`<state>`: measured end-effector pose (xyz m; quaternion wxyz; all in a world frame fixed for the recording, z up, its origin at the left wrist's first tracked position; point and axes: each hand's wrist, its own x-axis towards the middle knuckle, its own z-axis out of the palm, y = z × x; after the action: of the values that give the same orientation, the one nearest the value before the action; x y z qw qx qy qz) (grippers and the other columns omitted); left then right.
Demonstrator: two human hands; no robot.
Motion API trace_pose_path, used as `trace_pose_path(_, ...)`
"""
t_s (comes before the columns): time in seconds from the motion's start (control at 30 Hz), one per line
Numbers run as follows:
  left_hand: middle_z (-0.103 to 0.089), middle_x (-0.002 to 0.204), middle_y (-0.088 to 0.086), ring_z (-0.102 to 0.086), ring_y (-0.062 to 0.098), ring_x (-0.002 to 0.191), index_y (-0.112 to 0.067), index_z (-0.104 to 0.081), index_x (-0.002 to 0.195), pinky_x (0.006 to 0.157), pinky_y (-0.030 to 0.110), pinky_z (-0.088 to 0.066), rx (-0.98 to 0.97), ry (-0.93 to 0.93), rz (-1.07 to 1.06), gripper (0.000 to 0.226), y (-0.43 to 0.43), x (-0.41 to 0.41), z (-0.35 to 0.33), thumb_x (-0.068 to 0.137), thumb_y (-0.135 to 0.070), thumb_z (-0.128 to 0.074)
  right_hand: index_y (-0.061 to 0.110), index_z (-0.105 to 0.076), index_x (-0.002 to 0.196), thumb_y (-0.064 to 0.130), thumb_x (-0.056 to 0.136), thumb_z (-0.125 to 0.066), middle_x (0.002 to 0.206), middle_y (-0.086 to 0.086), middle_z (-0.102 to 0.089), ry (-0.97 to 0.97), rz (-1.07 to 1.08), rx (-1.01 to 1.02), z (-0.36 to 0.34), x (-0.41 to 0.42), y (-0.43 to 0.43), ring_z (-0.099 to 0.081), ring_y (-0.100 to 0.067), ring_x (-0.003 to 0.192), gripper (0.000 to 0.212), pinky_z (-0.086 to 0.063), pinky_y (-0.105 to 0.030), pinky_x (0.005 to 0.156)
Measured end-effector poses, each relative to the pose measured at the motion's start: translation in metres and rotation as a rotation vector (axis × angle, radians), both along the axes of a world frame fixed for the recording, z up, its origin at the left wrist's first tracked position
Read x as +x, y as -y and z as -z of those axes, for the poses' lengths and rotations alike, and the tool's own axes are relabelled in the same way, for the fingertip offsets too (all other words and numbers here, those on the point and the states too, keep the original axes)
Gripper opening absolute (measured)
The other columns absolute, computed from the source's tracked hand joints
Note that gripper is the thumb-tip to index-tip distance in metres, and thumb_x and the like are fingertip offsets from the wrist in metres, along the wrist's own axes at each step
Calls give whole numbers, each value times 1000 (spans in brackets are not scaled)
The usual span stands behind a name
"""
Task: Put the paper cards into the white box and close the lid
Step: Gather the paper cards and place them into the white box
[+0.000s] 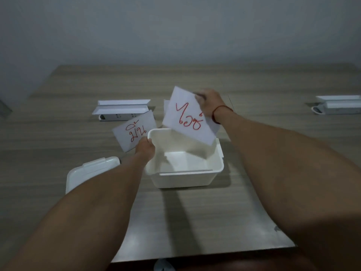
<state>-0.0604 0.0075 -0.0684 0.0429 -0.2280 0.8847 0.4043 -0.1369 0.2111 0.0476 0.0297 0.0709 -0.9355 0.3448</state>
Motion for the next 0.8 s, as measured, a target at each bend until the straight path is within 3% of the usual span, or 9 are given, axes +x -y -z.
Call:
trace_pose_path(0.17, -56, 132, 23, -52, 38, 121, 0, -51, 133, 100, 40, -42, 85, 17, -49, 44, 5, 7, 2, 103, -23, -28, 18, -69, 115, 18, 96, -48, 121, -10, -68, 228, -93, 68, 44, 33, 12, -64, -28, 109, 28, -50, -38, 98)
trace_pose_path(0.3, -51, 139, 20, -49, 36, 127, -2, -47, 138, 102, 39, -40, 125, 13, -87, 45, 4, 11, 4, 103, -23, -28, 19, -71, 112, 16, 92, -49, 121, -5, -68, 444, -277, 275, 69, 65, 19, -64, -25, 109, 30, -49, -24, 90)
trace_pose_path(0.4, -49, 142, 19, -47, 35, 129, -3, -45, 140, 104, 39, -39, 131, 14, -104, 45, 3, 11, 3, 103, -23, -28, 26, -75, 104, 24, 86, -60, 119, 3, -70, 601, -384, 380, 74, 78, 28, -64, -20, 112, 24, -49, -31, 101)
trace_pose_path(0.5, -52, 137, 20, -50, 36, 125, -1, -47, 138, 102, 39, -41, 123, 35, -86, 46, 3, 9, 3, 103, -23, -28, 28, -75, 101, 32, 75, -68, 113, 4, -73, 713, -393, 438, 69, 71, 35, -67, -18, 110, 28, -51, -38, 101)
trace_pose_path(0.57, -58, 130, 21, -55, 37, 118, 1, -53, 132, 98, 39, -45, 128, 39, -100, 47, 8, 5, 1, 100, -26, -31, 24, -74, 105, 35, 74, -69, 110, 2, -73, 681, -350, 417, 65, 62, 38, -67, -17, 107, 33, -51, -39, 101)
trace_pose_path(0.7, -66, 115, 21, -62, 38, 106, 2, -63, 117, 92, 39, -51, 1, -25, -165, 51, 30, -12, -9, 97, -35, -35, 18, -71, 103, 26, 78, -74, 119, -7, -68, 346, -115, 224, 67, 33, 45, -63, -25, 110, 27, -49, -37, 101)
trace_pose_path(0.8, -66, 113, 21, -64, 36, 101, -1, -66, 107, 88, 43, -56, -182, -118, -150, 47, 47, -30, -14, 96, -35, -36, 21, -59, 124, 23, 77, -76, 132, -6, -57, 245, -85, 430, 72, 18, 45, -50, -27, 126, 50, -38, -38, 107)
